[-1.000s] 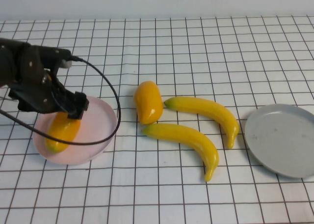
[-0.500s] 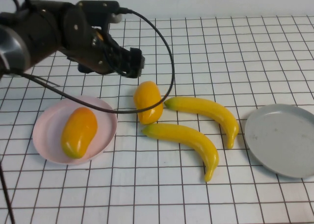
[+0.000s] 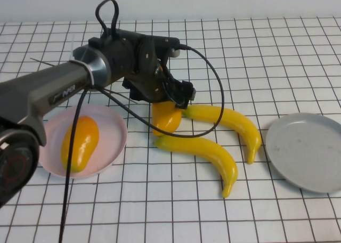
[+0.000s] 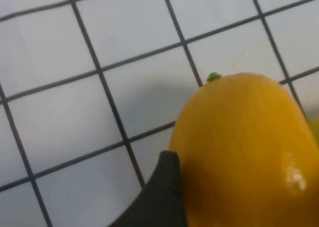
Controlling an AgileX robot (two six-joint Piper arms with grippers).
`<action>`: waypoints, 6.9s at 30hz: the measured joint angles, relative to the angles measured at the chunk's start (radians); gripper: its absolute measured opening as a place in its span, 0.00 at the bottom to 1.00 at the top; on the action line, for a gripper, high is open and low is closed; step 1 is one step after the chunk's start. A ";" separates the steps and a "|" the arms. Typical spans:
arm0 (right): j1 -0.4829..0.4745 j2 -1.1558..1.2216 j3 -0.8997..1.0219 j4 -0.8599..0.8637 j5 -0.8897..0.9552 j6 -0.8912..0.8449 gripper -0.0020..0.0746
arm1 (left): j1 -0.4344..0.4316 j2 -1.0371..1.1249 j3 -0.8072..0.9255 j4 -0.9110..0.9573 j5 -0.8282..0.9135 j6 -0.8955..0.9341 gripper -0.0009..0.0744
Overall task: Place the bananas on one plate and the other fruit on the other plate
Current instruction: Put one type of fruit in the left plate, then put another type of fruit in the right plate
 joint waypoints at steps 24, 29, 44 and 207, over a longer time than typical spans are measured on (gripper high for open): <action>0.000 0.000 0.000 0.000 0.000 0.000 0.01 | 0.000 0.043 -0.030 0.038 0.124 0.057 0.74; 0.000 0.000 0.000 0.000 0.000 0.000 0.01 | 0.000 -0.016 -0.030 0.048 0.141 0.086 0.73; 0.000 0.000 0.000 0.000 0.000 0.000 0.01 | 0.043 -0.242 -0.008 0.331 0.504 -0.038 0.73; 0.000 0.000 0.000 0.026 -0.003 0.000 0.01 | 0.520 -2.140 1.758 0.018 -0.333 0.122 0.01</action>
